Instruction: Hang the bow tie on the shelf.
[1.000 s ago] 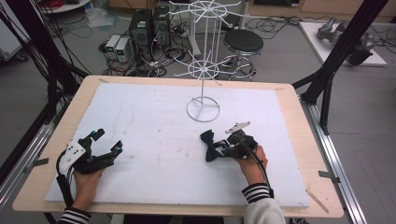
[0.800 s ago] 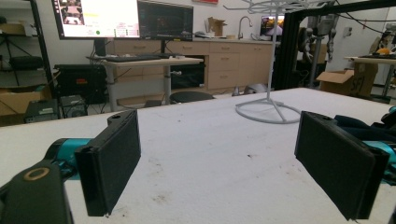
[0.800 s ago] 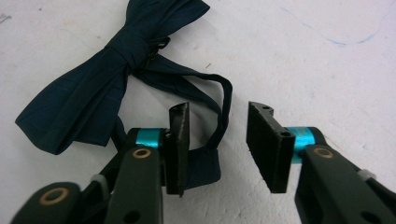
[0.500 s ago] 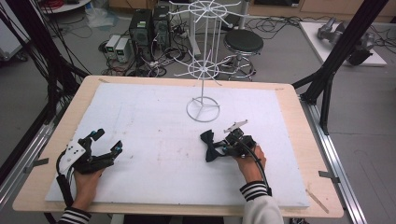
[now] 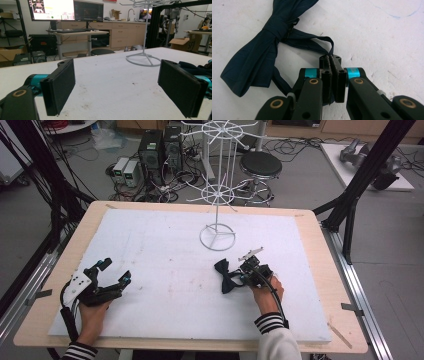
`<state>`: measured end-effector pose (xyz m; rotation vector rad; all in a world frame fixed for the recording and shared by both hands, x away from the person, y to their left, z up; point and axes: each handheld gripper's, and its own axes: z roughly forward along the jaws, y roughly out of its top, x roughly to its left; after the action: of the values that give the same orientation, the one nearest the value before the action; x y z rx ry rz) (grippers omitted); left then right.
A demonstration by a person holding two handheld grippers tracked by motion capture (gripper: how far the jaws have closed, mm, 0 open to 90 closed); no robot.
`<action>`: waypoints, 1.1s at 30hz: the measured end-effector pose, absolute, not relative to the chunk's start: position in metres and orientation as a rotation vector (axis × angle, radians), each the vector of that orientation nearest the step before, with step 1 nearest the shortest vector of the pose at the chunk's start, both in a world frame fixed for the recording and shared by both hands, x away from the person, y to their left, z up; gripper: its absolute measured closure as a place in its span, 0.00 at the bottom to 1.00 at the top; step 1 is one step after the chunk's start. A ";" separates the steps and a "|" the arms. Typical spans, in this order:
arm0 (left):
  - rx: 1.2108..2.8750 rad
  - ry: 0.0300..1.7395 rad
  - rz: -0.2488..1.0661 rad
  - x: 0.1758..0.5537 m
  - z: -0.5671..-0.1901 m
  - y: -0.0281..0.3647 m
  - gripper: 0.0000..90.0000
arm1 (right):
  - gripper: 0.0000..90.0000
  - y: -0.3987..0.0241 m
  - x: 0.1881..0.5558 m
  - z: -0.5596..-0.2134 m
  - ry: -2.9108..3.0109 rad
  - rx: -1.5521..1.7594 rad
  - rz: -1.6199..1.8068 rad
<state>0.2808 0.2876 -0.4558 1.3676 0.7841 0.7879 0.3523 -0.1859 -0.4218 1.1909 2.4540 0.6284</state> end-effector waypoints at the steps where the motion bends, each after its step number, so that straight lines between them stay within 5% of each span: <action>1: 1.366 0.784 0.785 0.281 -0.456 0.287 0.16 | 0.98 -0.186 0.352 -0.421 2.451 1.187 0.634; 33: 1.368 0.782 0.787 0.281 -0.456 0.287 0.16 | 0.98 -0.198 0.332 -0.390 2.139 1.036 1.178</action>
<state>0.2808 0.2874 -0.4558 1.3675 0.7823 0.7869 0.3317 -0.1977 -0.3904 1.0360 2.1391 1.1781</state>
